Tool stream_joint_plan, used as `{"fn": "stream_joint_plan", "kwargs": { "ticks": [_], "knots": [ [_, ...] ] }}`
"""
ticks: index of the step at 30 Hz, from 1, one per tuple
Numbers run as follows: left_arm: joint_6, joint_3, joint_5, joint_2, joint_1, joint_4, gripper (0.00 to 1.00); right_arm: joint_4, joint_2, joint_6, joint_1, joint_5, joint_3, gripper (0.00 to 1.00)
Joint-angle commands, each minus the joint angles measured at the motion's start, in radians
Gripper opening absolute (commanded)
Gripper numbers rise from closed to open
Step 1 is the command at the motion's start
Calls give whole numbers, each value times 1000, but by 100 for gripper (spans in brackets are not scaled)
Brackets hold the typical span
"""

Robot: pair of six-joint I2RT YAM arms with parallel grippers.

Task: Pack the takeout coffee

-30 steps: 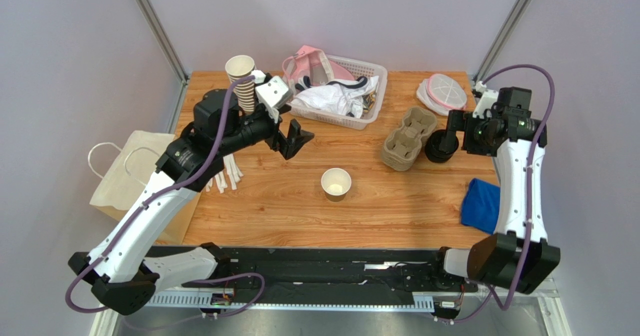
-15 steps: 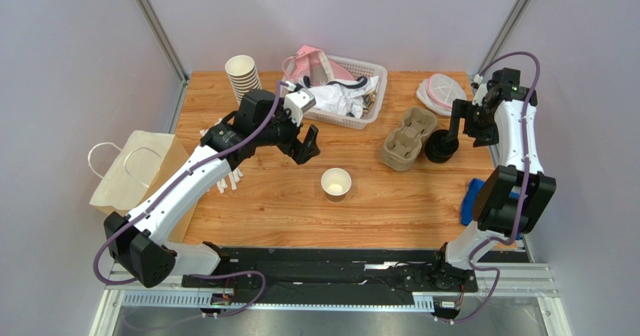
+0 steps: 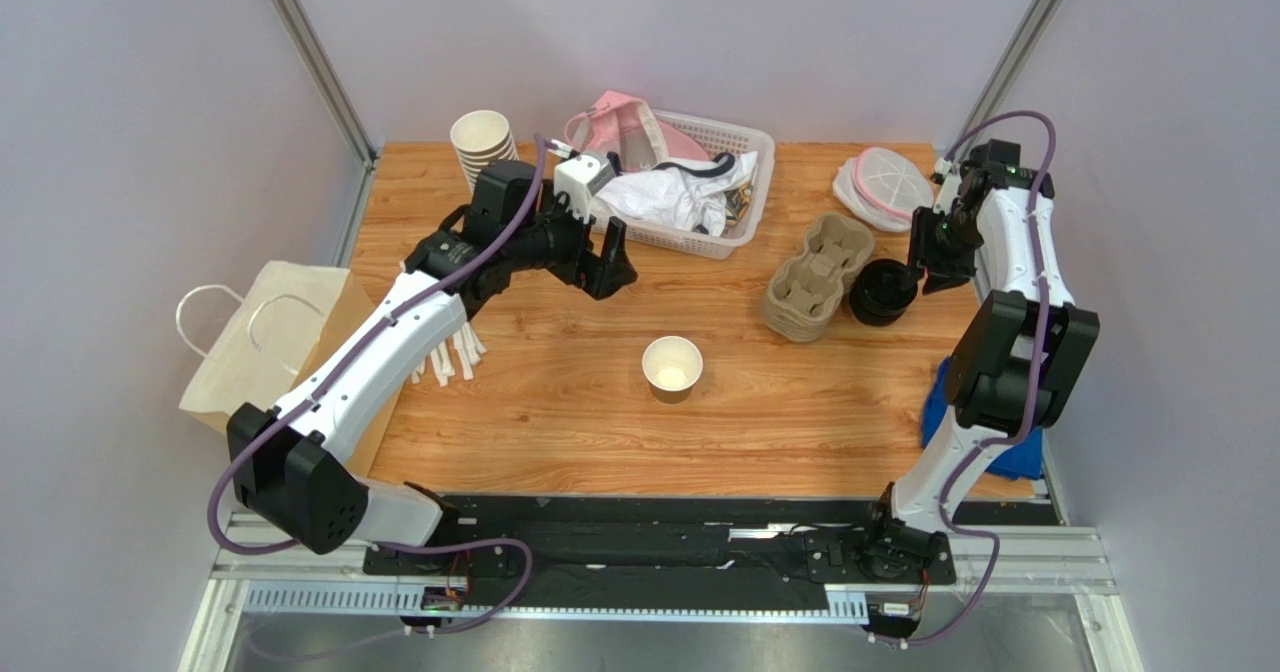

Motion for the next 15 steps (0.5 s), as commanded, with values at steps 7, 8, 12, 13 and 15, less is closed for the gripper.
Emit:
{"fn": "stream_joint_plan", "kwargs": {
  "ticks": [7,8,12,13,15],
  "knots": [
    [-30,31,23,12,1,54,98,70,59,-38,2,50,76,40],
    [-33,31,25,15,1,54,98,70,65,-40,4,53,85,40],
    [-35,38,26,26,1,54,98,70,87,-45,4,61,107,40],
    [-35,40,28,31,1,54,98,70,99,-45,4,64,111,40],
    [-39,41,26,34,1,54,97,71,108,-48,4,65,124,40]
  ]
}}
